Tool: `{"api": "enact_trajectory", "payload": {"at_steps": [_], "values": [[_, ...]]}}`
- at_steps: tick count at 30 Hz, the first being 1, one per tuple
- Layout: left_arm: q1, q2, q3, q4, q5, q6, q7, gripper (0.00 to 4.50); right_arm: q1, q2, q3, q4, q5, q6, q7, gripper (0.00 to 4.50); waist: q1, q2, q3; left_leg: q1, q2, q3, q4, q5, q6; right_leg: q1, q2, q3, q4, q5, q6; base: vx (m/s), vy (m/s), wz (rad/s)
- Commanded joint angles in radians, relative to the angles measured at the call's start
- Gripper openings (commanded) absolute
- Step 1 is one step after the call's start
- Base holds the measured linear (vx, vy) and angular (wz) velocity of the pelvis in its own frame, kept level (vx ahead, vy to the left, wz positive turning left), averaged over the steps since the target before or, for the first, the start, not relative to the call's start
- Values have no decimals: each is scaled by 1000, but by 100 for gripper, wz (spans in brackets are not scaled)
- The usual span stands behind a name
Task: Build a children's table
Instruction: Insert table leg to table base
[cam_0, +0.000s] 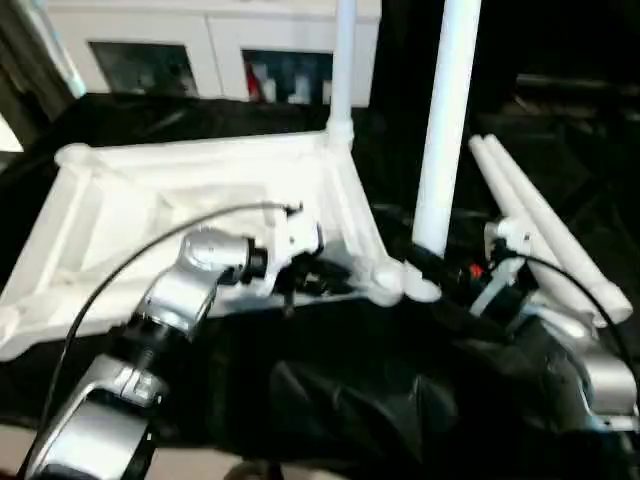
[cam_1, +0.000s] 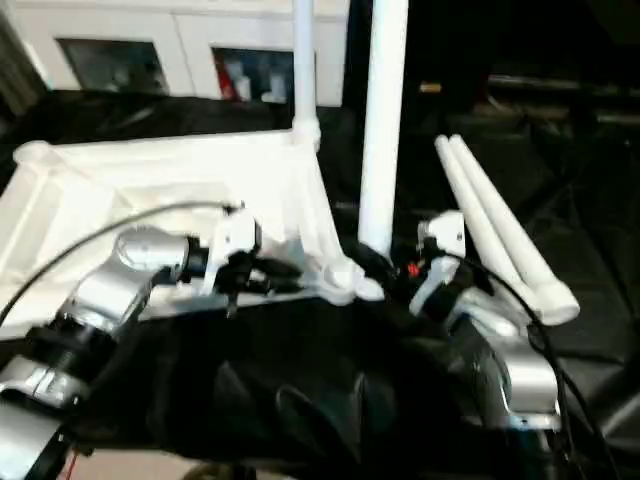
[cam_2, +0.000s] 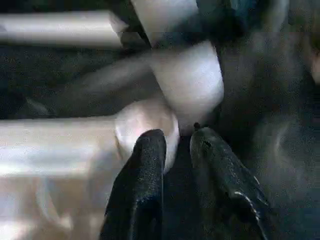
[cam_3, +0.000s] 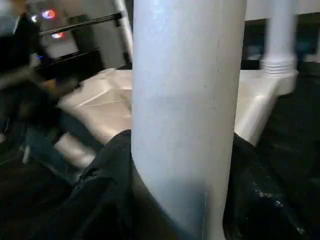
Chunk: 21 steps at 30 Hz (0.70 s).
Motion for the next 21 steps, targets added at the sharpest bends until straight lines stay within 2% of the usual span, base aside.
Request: {"api": "enact_trajectory", "payload": {"at_steps": [1, 2, 3, 5, 7, 8, 9, 10, 12, 13, 15, 18, 21], "values": [[-99, -40, 98, 50, -29, 63, 151, 147, -2, -5, 5, -45, 24, 22, 5, 191, 3, -1, -73, 51, 70, -28, -59, -139, 81, 31, -75, 38, -66, 108, -310, 0, 0, 0], [-126, -52, 116, 80, -16, 67, 209, 147, -5, -3, 8, -47, 23, 23, 3, 191, 7, 0, -73, 53, 70, -29, -57, -155, 72, 30, -77, 39, -68, 90, -309, 0, 0, 0], [-167, -73, 140, 123, 0, 69, 296, 148, -10, 1, 12, -47, 21, 27, -4, 191, 11, -5, -73, 49, 71, -34, -58, -161, 63, 38, -82, 39, -70, 65, -298, 0, 0, 0], [-227, -106, 168, 163, 10, 85, 411, 148, -23, 7, 22, -38, 5, 35, -19, 191, 15, -8, -73, 45, 70, -36, -59, -151, 58, 39, -84, 40, -74, 43, -277, 0, 0, 0], [-294, -161, 159, 144, 29, 133, 506, 148, -49, 13, 49, 0, -41, 34, -49, 191, 18, -13, -75, 45, 71, -37, -58, -136, 55, 38, -82, 39, -73, 39, -268, 0, 0, 0], [-294, -161, 159, 144, 29, 133, 506, 148, -49, 13, 49, 0, -41, 34, -49, 191, 16, -17, -75, 44, 71, -36, -58, -125, 56, 38, -82, 40, -72, 50, -270, 0, 0, 0], [-320, -208, 146, 100, 32, 153, 536, 148, -65, 14, 71, 27, -76, 30, -71, 191, 18, -13, -79, 44, 70, -36, -54, -101, 64, 38, -81, 39, -69, 72, -271, 0, 0, 0], [-321, -209, 147, 98, 30, 154, 536, 148, -66, 14, 72, 27, -77, 30, -71, 191, 22, -14, -79, 41, 68, -36, -51, -75, 74, 39, -82, 38, -67, 105, -275, 0, 0, 0], [-332, -248, 156, 47, -8, 192, 538, 148, -73, 13, 79, 39, -94, 32, -84, 191, 25, -15, -83, 42, 69, -35, -47, -58, 89, 39, -83, 39, -64, 138, -281, 0, 0, 0], [-341, -279, 161, 1, -46, 227, 533, 148, -79, 10, 82, 50, -105, 35, -92, 191, 25, -18, -86, 35, 65, -34, -44, -34, 110, 42, -81, 37, -57, 184, -285, 0, 0, 0], [-351, -308, 153, -52, -85, 260, 529, 148, -86, 4, 84, 68, -121, 31, -99, 191, 27, -20, -87, 34, 65, -34, -40, -23, 127, 42, -81, 36, -55, 208, -291, 0, 0, 0], [-353, -330, 138, -93, -115, 278, 530, 148, -90, 4, 84, 80, -123, 30, -104, 191, 27, -19, -85, 33, 65, -34, -39, -32, 137, 41, -81, 34, -59, 185, -297, 0, 0, 0], [-347, -348, 123, -130, -120, 306, 531, 148, -92, 6, 87, 86, -125, 29, -109, 191, 25, -20, -83, 34, 65, -33, -40, -55, 133, 41, -78, 35, -64, 132, -289, 0, 0, 0]]}}
